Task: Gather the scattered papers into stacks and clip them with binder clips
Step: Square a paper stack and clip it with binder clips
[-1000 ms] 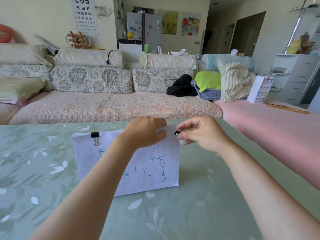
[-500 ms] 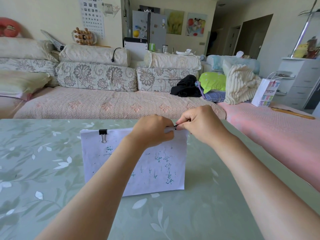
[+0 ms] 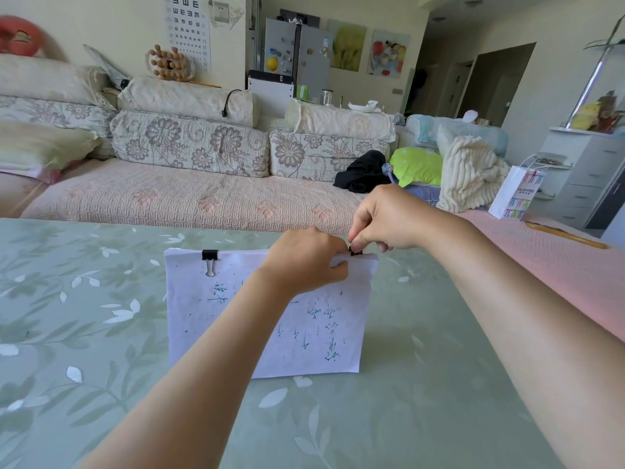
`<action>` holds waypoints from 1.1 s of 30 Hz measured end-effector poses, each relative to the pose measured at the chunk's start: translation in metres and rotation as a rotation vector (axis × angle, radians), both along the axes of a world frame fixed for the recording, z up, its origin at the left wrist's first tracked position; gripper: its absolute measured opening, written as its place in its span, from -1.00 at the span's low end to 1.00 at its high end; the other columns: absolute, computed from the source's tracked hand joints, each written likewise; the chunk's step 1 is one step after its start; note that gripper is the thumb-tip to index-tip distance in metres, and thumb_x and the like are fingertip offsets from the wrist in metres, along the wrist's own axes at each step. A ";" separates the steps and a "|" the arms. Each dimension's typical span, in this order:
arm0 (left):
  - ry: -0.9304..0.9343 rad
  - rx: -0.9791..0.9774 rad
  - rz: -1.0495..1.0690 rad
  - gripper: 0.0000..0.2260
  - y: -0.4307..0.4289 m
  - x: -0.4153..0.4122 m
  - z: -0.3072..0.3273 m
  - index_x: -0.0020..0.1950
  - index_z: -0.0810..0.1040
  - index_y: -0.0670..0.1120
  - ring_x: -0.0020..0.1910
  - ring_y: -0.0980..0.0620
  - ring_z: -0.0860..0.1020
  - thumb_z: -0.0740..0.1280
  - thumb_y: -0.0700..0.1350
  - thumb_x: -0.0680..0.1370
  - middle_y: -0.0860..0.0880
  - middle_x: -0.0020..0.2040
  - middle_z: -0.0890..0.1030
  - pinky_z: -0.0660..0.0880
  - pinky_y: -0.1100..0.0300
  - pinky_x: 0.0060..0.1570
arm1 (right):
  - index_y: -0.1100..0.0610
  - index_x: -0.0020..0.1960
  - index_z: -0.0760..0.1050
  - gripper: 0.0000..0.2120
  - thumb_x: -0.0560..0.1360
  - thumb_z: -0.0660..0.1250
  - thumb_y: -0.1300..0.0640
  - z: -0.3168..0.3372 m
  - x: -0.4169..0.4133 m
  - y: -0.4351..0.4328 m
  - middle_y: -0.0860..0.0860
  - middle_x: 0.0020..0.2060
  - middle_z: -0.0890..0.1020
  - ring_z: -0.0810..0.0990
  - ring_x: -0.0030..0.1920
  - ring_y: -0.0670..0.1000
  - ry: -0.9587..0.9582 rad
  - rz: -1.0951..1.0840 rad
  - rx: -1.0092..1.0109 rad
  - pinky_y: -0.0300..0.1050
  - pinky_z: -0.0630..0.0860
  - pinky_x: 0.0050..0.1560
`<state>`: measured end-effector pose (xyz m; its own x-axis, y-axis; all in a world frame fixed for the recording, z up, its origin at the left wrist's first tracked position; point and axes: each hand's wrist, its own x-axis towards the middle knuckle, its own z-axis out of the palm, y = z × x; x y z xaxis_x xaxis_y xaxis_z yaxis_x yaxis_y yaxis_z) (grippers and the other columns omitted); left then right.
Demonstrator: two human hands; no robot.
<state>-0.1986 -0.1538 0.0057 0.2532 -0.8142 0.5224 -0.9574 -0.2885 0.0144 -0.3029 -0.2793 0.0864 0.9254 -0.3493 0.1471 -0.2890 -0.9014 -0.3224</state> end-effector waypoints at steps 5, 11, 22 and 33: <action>0.024 0.001 0.020 -0.73 0.001 0.000 0.000 0.16 0.61 0.15 -0.14 -0.05 0.58 0.23 0.12 0.53 0.00 -0.17 0.64 0.35 0.19 -0.26 | 0.13 -0.19 0.72 -0.92 0.35 0.57 0.25 0.005 0.004 0.002 -0.03 -0.62 0.55 0.47 -0.62 -0.12 0.082 0.004 0.016 -0.35 0.35 -0.56; 0.072 0.014 0.036 -0.77 0.002 0.000 0.002 0.10 0.62 0.14 -0.13 -0.06 0.57 0.22 0.11 0.54 0.01 -0.19 0.63 0.31 0.19 -0.26 | 0.14 -0.21 0.70 -0.92 0.35 0.57 0.27 -0.001 0.004 0.003 -0.10 -0.65 0.52 0.45 -0.62 -0.14 0.073 0.009 0.034 -0.32 0.40 -0.52; -0.026 0.008 0.042 -0.72 0.003 -0.004 -0.001 0.08 0.62 0.06 -0.17 -0.09 0.58 0.15 0.09 0.59 -0.01 -0.19 0.63 0.30 0.18 -0.28 | 0.09 -0.24 0.67 -0.88 0.38 0.56 0.27 -0.001 0.006 -0.007 -0.10 -0.52 0.61 0.53 -0.55 -0.11 0.111 -0.009 0.137 -0.20 0.52 -0.47; 0.029 0.015 0.062 -0.73 0.002 -0.004 0.001 0.16 0.59 0.16 -0.07 -0.11 0.60 0.17 0.14 0.58 -0.01 -0.10 0.66 0.28 0.17 -0.25 | 0.20 -0.13 0.69 -0.92 0.38 0.55 0.28 0.009 0.021 -0.003 0.07 -0.32 0.72 0.56 -0.52 -0.03 0.229 -0.010 0.041 -0.17 0.57 -0.43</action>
<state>-0.2022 -0.1521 0.0065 0.3177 -0.8043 0.5021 -0.9371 -0.3472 0.0367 -0.2816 -0.2818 0.0950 0.9294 -0.3601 -0.0809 -0.3678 -0.8857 -0.2835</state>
